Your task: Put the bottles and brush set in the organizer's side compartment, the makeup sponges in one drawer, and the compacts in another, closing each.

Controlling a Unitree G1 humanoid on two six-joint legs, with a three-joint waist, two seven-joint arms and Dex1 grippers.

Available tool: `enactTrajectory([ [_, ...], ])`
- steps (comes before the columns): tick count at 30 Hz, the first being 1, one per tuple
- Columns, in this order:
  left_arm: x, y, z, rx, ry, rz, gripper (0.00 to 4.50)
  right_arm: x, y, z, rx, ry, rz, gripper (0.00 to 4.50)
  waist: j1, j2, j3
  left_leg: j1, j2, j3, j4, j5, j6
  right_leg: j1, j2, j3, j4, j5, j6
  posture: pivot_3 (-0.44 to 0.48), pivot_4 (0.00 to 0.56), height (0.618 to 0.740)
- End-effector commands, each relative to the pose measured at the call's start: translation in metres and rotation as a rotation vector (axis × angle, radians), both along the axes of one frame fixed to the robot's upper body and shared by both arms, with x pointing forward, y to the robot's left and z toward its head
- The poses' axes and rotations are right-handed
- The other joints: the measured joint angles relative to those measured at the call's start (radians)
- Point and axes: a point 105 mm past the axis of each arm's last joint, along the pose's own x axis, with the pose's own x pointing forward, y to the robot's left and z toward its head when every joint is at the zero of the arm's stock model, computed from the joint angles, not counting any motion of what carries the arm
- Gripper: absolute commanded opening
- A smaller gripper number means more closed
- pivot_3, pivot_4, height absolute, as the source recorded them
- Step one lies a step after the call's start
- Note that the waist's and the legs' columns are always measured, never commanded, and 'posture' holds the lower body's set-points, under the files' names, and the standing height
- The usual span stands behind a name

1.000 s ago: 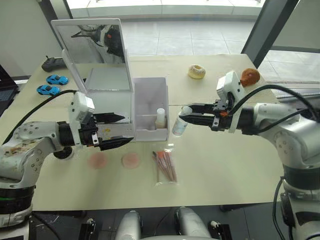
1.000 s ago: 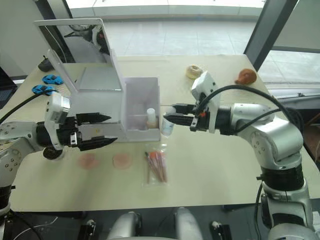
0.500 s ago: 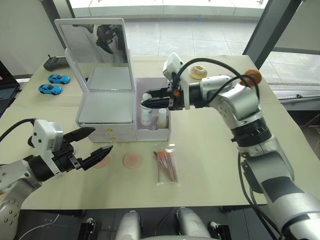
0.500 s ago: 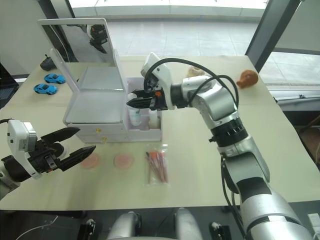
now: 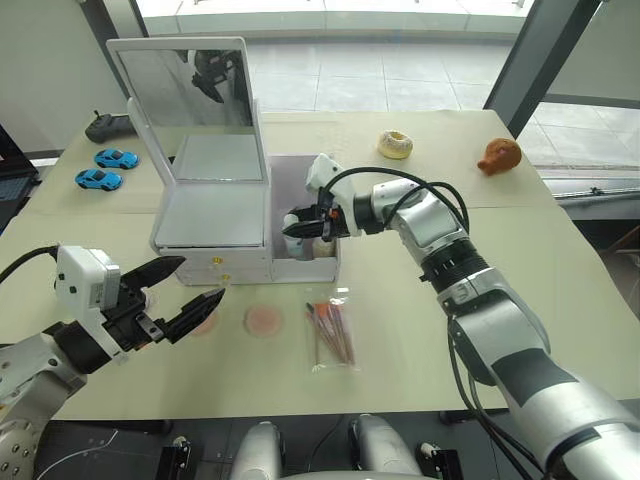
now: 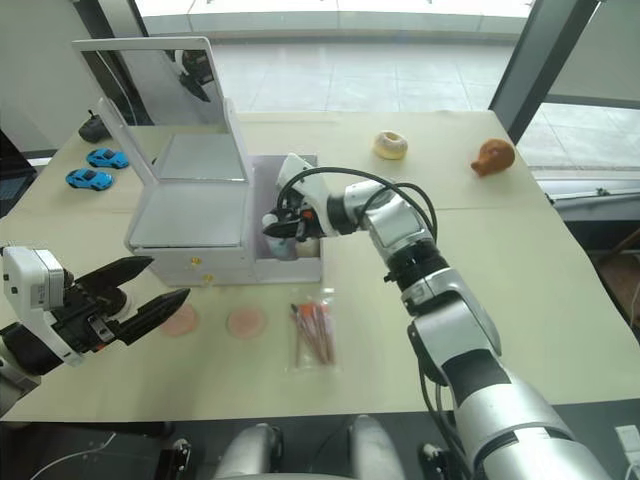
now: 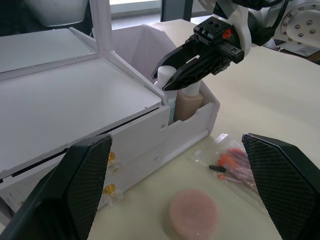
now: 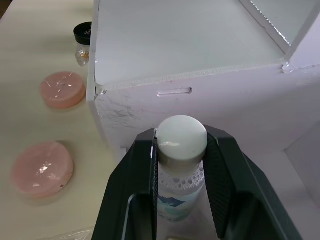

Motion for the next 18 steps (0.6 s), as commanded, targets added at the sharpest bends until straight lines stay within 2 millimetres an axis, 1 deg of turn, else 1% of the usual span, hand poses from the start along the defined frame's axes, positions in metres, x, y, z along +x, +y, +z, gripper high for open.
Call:
enactTrajectory([
  [1,0.002,0.004,0.006,0.017,-0.018,-0.009,4.5,0.0,0.003,0.019,0.029,-0.051,0.017,2.56,-0.001,0.0,0.0,0.0,0.0,0.0,0.0,0.0,0.0,0.0,0.0,0.0,0.0,0.0,0.0,0.0,0.15,0.74],
  [2,0.003,0.006,0.006,0.022,-0.018,-0.008,4.5,0.001,0.002,0.021,0.033,-0.051,0.015,2.9,-0.001,0.0,0.0,0.0,0.0,0.0,0.0,0.0,0.0,0.0,0.0,0.0,0.0,0.0,0.0,0.0,0.15,0.74],
  [3,0.005,0.011,0.009,0.031,-0.028,0.004,4.5,0.001,0.0,0.028,0.055,-0.052,0.012,3.23,-0.001,0.001,0.0,0.0,0.0,0.0,0.0,0.0,0.0,0.0,0.0,0.0,0.0,0.0,0.0,0.0,0.15,0.74],
  [5,0.008,0.021,0.014,0.039,-0.045,0.024,4.5,0.0,-0.004,0.044,0.096,-0.058,0.012,3.91,0.0,0.001,0.001,0.0,0.0,0.0,0.0,0.0,0.0,0.0,0.0,0.0,0.0,0.0,0.0,0.0,0.15,0.74],
  [7,0.01,0.032,0.018,0.05,-0.06,0.044,4.5,-0.006,-0.014,0.065,0.168,-0.064,0.031,4.49,0.001,0.001,0.001,0.0,0.0,0.0,0.0,0.0,0.0,0.0,0.0,0.0,0.0,0.0,0.0,0.0,0.15,0.74],
  [9,0.011,0.045,0.025,0.034,-0.087,0.071,4.5,-0.014,-0.029,0.088,0.27,-0.104,0.067,4.49,0.003,0.001,0.001,0.0,0.0,0.0,0.0,0.0,0.0,0.0,0.0,0.0,-0.001,0.0,0.0,0.0,0.15,0.74],
  [11,0.011,0.069,0.037,-0.024,-0.135,0.14,4.5,-0.013,-0.054,0.097,0.319,-0.134,0.028,4.49,0.004,0.001,0.001,0.0,0.0,0.0,-0.001,0.0,0.0,0.0,0.0,-0.001,-0.001,0.0,0.0,0.0,0.15,0.74],
  [12,0.011,0.083,0.038,-0.022,-0.147,0.179,4.5,-0.012,-0.067,0.097,0.33,-0.13,-0.001,4.49,0.005,0.002,0.001,0.0,0.0,0.0,-0.001,0.0,0.0,0.0,0.0,-0.001,-0.001,0.0,0.0,0.0,0.15,0.74],
  [14,0.008,0.112,0.03,0.002,-0.127,0.251,4.5,-0.01,-0.099,0.088,0.317,-0.13,-0.093,4.49,0.005,0.001,0.001,0.001,0.0,0.0,-0.001,0.0,0.0,0.001,0.0,-0.001,-0.002,-0.001,0.0,0.0,0.15,0.74],
  [16,0.002,0.153,0.016,0.066,-0.079,0.344,4.5,-0.01,-0.13,0.078,0.314,-0.129,-0.197,4.49,0.006,0.0,0.0,0.002,0.0,0.001,-0.003,0.0,0.0,0.001,0.0,-0.001,-0.002,-0.001,-0.001,0.0,0.15,0.74],
  [18,0.0,0.191,0.009,0.095,-0.06,0.435,4.5,-0.009,-0.163,0.071,0.307,-0.14,-0.322,4.49,0.006,-0.002,-0.001,0.002,0.0,0.002,-0.003,0.0,0.0,0.001,0.0,-0.001,-0.002,-0.002,-0.003,0.0,0.15,0.74],
])
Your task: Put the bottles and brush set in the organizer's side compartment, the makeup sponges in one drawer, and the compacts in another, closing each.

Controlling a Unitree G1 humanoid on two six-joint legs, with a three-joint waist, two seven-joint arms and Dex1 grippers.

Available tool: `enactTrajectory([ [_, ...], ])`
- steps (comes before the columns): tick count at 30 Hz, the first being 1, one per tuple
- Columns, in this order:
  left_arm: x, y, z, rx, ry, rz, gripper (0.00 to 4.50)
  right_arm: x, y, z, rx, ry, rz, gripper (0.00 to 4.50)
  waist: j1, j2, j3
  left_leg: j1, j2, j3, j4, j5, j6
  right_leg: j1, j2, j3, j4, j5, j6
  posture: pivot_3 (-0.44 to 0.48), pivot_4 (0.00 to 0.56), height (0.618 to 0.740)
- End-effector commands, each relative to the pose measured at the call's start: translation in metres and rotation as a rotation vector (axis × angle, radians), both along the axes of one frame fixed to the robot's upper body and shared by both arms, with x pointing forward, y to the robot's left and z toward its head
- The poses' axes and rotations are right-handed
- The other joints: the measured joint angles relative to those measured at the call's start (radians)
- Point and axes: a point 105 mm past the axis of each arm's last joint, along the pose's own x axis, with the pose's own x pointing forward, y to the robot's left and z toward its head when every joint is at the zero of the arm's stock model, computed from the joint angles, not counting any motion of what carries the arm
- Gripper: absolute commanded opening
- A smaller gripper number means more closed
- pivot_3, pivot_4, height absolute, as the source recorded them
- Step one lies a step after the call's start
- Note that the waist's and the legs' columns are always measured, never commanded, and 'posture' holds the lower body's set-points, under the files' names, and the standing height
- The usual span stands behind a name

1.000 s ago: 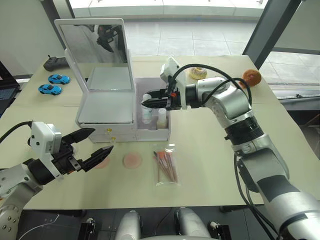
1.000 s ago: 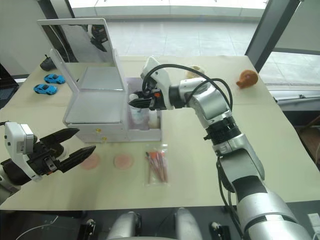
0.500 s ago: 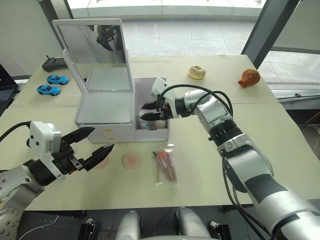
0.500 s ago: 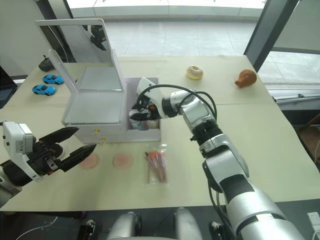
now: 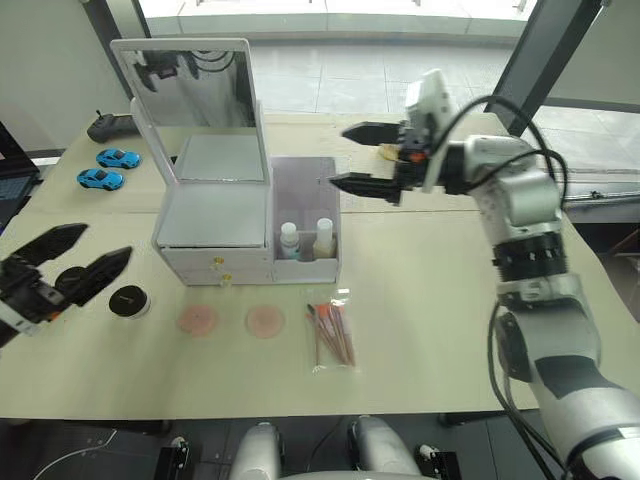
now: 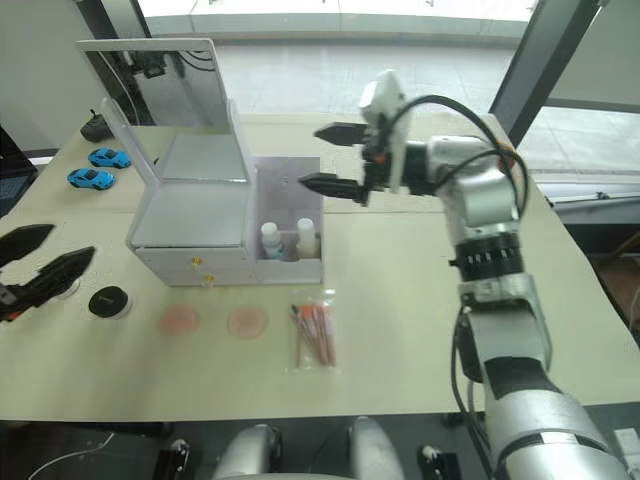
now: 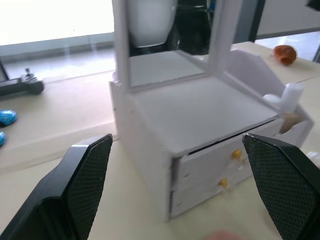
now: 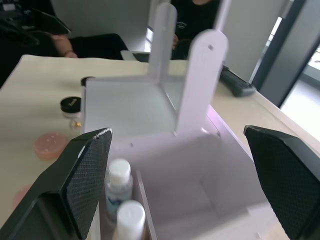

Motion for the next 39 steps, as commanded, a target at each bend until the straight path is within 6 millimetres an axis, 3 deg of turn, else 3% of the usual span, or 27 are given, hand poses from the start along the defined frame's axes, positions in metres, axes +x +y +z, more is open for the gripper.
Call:
enactTrajectory([
  [1,-0.007,0.059,0.0,0.054,-0.013,0.142,4.5,-0.002,-0.046,0.006,0.012,-0.056,-0.175,4.49,0.0,0.0,0.001,-0.001,0.0,0.0,0.0,0.0,0.0,-0.001,0.0,0.0,0.0,-0.001,-0.001,0.0,0.15,0.74],
  [4,-0.007,0.084,-0.011,0.081,0.045,0.184,4.5,-0.002,-0.091,-0.011,-0.024,-0.05,-0.356,4.49,0.0,0.002,0.002,-0.001,0.0,0.001,0.0,0.0,0.0,-0.002,0.0,0.0,0.0,-0.004,-0.005,0.0,0.15,0.74],
  [7,-0.002,0.092,-0.018,0.07,0.068,0.183,4.5,-0.008,-0.129,-0.022,-0.065,-0.067,-0.504,4.49,0.001,0.002,0.002,0.0,0.0,0.003,-0.001,0.0,0.0,-0.001,-0.001,0.001,0.0,-0.002,-0.001,0.0,0.15,0.74],
  [10,0.007,0.092,-0.023,0.088,0.077,0.169,4.5,-0.013,-0.143,-0.028,-0.066,-0.061,-0.551,4.49,0.0,0.001,0.002,0.001,0.0,0.004,-0.002,0.0,0.0,-0.001,-0.002,0.002,0.0,-0.002,0.001,0.0,0.15,0.74],
  [14,0.026,0.071,-0.02,0.109,0.078,0.05,4.5,-0.017,-0.143,-0.027,-0.082,-0.091,-0.552,4.49,-0.004,0.001,0.001,0.002,0.001,0.004,-0.002,0.0,0.0,-0.001,-0.001,0.002,0.002,-0.002,0.001,0.0,0.15,0.74],
  [18,0.039,0.032,0.001,0.131,0.07,-0.161,4.5,-0.02,-0.129,-0.015,-0.104,-0.106,-0.468,4.49,-0.003,0.001,0.002,0.001,0.001,0.005,-0.002,0.0,0.0,-0.001,-0.001,0.003,0.002,-0.001,0.002,0.0,0.15,0.74],
  [20,0.043,0.001,0.02,0.156,0.056,-0.301,4.5,-0.024,-0.111,-0.005,-0.102,-0.073,-0.382,4.49,-0.004,0.001,0.002,0.001,0.001,0.005,-0.002,0.0,0.0,-0.002,0.0,0.003,0.002,-0.001,0.002,0.0,0.15,0.74],
  [27,0.043,-0.095,0.046,0.239,0.107,-0.659,4.5,-0.067,-0.058,-0.01,-0.269,0.038,-0.064,4.49,0.003,0.001,0.002,0.0,0.001,0.004,-0.001,0.0,0.0,0.0,0.0,0.003,0.002,-0.003,0.004,0.0,0.15,0.74],
  [30,0.036,-0.134,0.042,0.237,0.194,-0.799,4.5,-0.082,-0.036,0.001,-0.209,0.084,-0.003,4.49,0.001,0.002,0.003,-0.002,0.0,0.004,0.0,0.0,0.0,-0.001,0.0,0.004,0.001,-0.005,0.009,0.0,0.15,0.74],
  [34,0.008,-0.189,0.016,0.27,0.316,-1.071,4.5,-0.111,-0.002,0.002,-0.178,0.097,0.07,4.49,-0.003,0.003,0.003,-0.001,0.001,0.002,-0.001,0.0,0.0,-0.001,0.002,0.004,0.001,-0.006,0.012,0.0,0.15,0.74],
  [36,0.011,-0.206,0.004,0.259,0.315,-1.049,4.5,-0.119,0.006,-0.005,-0.153,0.183,0.065,4.49,0.0,0.003,0.003,-0.002,0.001,0.002,-0.001,0.0,0.0,0.0,0.002,0.005,0.001,-0.006,0.013,0.0,0.15,0.74],
  [39,0.005,-0.226,-0.011,0.176,0.471,-1.063,4.31,-0.126,0.009,-0.022,-0.189,0.254,0.015,4.5,0.004,0.0,0.003,-0.002,0.0,0.001,0.002,0.0,0.0,0.0,0.002,0.004,0.002,-0.006,0.013,0.0,0.15,0.74],
])
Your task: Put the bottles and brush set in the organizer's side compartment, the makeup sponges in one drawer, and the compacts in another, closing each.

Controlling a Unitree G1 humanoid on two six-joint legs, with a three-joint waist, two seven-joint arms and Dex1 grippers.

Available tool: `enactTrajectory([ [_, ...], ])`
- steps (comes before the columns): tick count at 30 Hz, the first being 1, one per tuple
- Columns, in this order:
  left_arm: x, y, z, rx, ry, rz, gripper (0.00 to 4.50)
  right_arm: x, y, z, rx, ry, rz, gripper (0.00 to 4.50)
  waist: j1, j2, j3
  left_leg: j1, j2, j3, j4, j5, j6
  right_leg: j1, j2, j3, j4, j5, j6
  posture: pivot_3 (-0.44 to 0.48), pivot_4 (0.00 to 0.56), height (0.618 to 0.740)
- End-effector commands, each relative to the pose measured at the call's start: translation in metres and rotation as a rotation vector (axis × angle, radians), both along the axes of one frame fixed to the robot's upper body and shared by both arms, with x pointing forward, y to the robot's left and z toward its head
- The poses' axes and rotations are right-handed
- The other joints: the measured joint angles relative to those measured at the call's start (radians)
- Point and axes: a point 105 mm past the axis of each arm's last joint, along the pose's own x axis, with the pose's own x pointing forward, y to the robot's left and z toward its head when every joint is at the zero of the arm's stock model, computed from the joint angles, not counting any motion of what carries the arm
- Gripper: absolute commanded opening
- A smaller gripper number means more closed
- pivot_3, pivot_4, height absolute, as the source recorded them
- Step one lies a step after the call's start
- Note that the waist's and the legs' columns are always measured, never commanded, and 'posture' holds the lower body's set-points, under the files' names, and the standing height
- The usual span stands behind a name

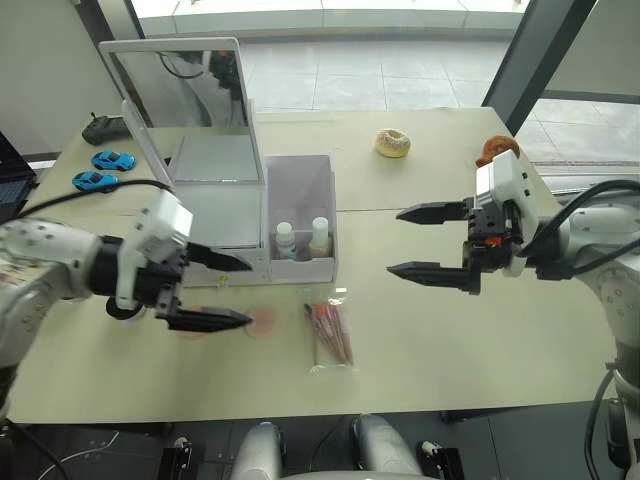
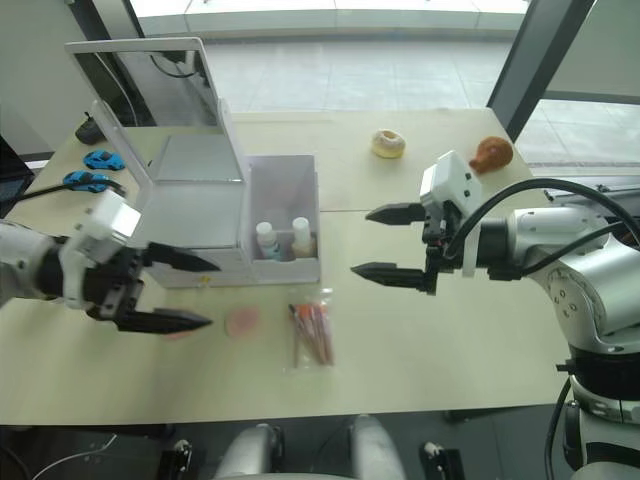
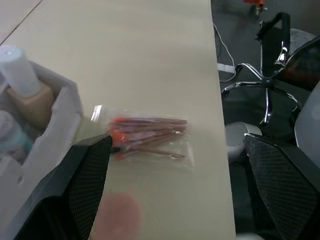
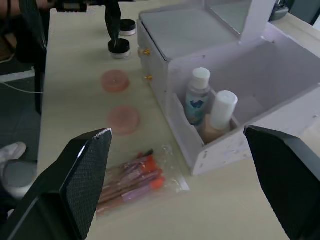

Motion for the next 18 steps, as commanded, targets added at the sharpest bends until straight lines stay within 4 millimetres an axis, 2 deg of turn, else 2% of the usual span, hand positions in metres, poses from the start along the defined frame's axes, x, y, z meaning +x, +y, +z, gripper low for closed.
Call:
enactTrajectory([
  [1,-0.005,-0.018,-0.003,-0.022,0.16,0.001,4.1,-0.008,-0.001,-0.01,-0.031,0.086,-0.073,4.5,0.002,-0.001,0.0,-0.001,0.0,-0.001,0.001,0.0,0.0,0.0,0.0,0.0,0.0,0.0,0.0,0.0,0.15,0.74],
  [3,0.003,-0.026,-0.004,-0.086,0.264,0.025,3.61,-0.011,-0.003,-0.022,-0.042,0.193,-0.111,4.5,0.002,-0.002,0.0,-0.003,-0.001,-0.001,0.003,0.0,0.0,0.0,0.0,0.0,-0.001,0.0,0.001,0.0,0.15,0.74],
  [5,0.011,-0.039,-0.015,-0.111,0.308,0.064,3.01,-0.007,-0.01,-0.044,-0.068,0.351,-0.205,4.5,0.003,-0.002,-0.001,-0.003,-0.001,-0.002,0.004,0.0,0.0,0.0,0.0,0.0,-0.001,0.001,0.001,0.0,0.15,0.74],
  [7,0.003,-0.054,-0.025,-0.193,0.379,0.023,2.35,-0.003,-0.016,-0.065,-0.067,0.496,-0.291,4.5,0.0,-0.003,-0.003,-0.003,-0.001,-0.003,0.003,0.0,0.0,0.001,0.0,0.0,-0.002,0.001,0.001,0.0,0.15,0.74],
  [9,-0.006,-0.059,-0.051,-0.134,0.39,0.04,1.7,0.001,-0.021,-0.076,-0.005,0.625,-0.334,4.5,-0.007,-0.003,-0.003,-0.004,-0.001,-0.004,0.003,0.0,0.0,0.0,0.002,0.001,-0.001,0.005,-0.005,0.0,0.15,0.74],
  [11,-0.005,-0.059,-0.072,-0.085,0.39,0.108,1.14,0.005,-0.022,-0.084,0.045,0.718,-0.348,4.5,-0.006,-0.002,-0.002,-0.004,-0.001,-0.004,0.001,0.0,0.0,0.0,0.003,0.003,-0.001,0.005,-0.007,0.0,0.15,0.74],
  [14,0.012,-0.06,-0.079,-0.128,0.369,0.239,0.21,0.011,-0.02,-0.091,0.113,0.82,-0.363,4.5,0.0,-0.002,-0.002,-0.004,-0.001,-0.008,0.003,0.0,0.0,-0.001,0.005,0.001,-0.001,0.006,-0.008,0.0,0.15,0.74],
  [15,0.017,-0.059,-0.079,-0.148,0.36,0.272,0.03,0.013,-0.016,-0.094,0.12,0.835,-0.37,4.5,0.0,-0.002,-0.002,-0.004,-0.001,-0.01,0.004,0.0,0.0,0.0,0.006,0.001,-0.002,0.006,-0.008,0.0,0.15,0.74],
  [18,0.017,-0.054,-0.091,-0.141,0.363,0.343,0.03,0.015,0.001,-0.098,0.136,0.868,-0.35,4.5,-0.005,-0.001,-0.003,-0.005,-0.001,-0.012,0.005,0.0,0.0,0.001,0.008,0.003,-0.003,0.006,-0.008,0.0,0.15,0.74],
])
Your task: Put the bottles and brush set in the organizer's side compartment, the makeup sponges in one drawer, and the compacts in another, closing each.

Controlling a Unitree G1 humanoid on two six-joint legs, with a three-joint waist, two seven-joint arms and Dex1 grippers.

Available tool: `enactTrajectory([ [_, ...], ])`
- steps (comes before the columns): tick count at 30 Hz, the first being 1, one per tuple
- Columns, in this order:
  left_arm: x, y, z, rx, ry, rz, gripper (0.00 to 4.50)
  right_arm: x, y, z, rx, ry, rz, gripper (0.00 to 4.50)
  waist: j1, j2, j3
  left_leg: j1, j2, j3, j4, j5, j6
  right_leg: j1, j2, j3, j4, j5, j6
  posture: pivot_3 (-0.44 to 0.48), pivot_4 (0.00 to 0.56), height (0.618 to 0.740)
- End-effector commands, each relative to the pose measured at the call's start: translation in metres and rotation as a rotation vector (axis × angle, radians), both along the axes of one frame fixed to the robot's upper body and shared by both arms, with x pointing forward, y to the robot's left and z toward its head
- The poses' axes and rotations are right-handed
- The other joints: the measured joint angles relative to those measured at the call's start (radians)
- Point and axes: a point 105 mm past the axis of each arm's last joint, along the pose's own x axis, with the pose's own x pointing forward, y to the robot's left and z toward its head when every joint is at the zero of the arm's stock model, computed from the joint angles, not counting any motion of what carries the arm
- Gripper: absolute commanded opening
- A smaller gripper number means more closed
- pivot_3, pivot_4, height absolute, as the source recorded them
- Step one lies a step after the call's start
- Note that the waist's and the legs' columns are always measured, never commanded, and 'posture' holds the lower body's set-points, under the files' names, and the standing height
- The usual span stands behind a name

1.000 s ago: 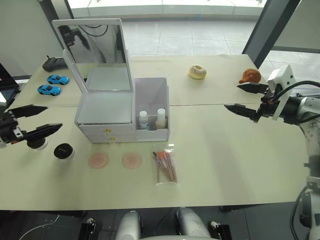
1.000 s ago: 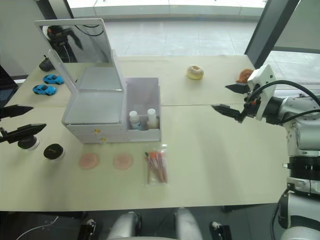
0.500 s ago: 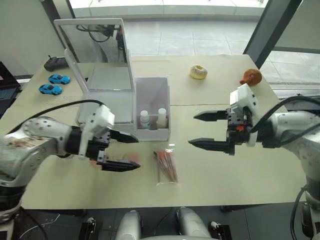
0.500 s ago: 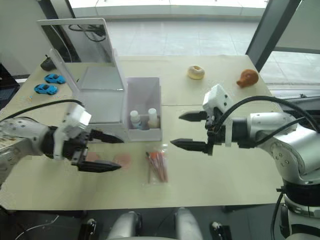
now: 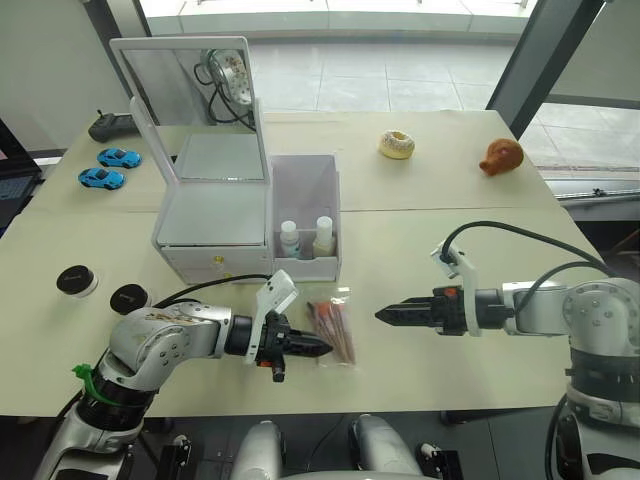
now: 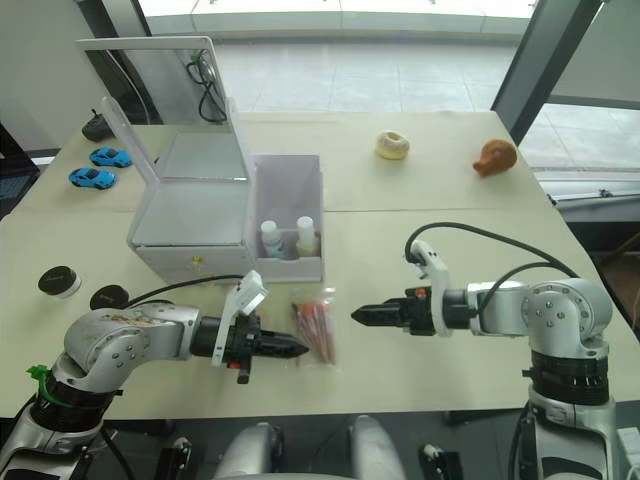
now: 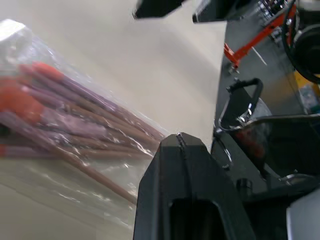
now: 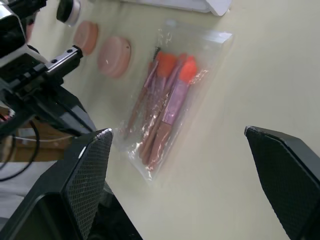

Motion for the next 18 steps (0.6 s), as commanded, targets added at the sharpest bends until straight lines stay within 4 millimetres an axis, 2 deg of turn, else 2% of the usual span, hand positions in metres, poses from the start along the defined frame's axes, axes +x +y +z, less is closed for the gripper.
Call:
enactTrajectory([
  [1,0.004,0.008,-0.008,0.042,-0.039,0.085,0.03,0.004,0.014,0.002,0.02,0.013,0.002,4.5,-0.005,0.001,-0.001,0.0,0.0,-0.001,-0.001,0.0,0.0,0.0,0.001,0.001,0.0,0.0,0.0,0.0,0.15,0.74],
  [5,-0.002,0.008,-0.018,0.065,-0.025,0.11,0.03,0.013,0.026,-0.003,0.035,0.055,-0.026,4.5,-0.004,0.002,-0.001,0.0,0.0,-0.004,-0.002,0.0,0.0,-0.001,0.002,0.001,0.0,0.0,0.0,0.0,0.15,0.74],
  [8,0.001,0.011,-0.024,0.086,-0.012,0.16,0.03,0.013,0.039,-0.006,0.061,0.086,-0.012,4.5,-0.001,0.002,-0.001,0.0,0.0,-0.005,-0.001,0.0,0.0,0.0,0.002,0.0,0.0,0.0,0.0,0.0,0.15,0.74],
  [10,0.0,0.013,-0.029,0.124,-0.016,0.166,0.03,0.01,0.046,-0.009,0.066,0.102,0.002,4.5,-0.002,0.002,-0.001,0.0,0.0,-0.005,-0.001,0.0,0.0,0.0,0.002,0.0,0.0,0.0,0.0,0.0,0.15,0.74],
  [14,-0.005,0.032,-0.06,0.298,0.006,0.216,0.03,-0.003,0.065,-0.025,0.039,0.158,0.062,4.5,-0.003,0.003,-0.005,0.0,0.0,-0.005,-0.001,0.0,0.0,0.0,0.002,0.0,0.0,0.0,0.0,0.0,0.15,0.74],
  [18,-0.011,0.04,-0.071,0.366,0.026,0.226,0.03,-0.006,0.069,-0.037,0.004,0.195,0.057,4.5,-0.005,0.007,-0.013,0.001,0.0,-0.005,-0.002,0.0,0.0,0.0,0.003,0.0,0.0,-0.001,-0.001,0.0,0.15,0.74],
])
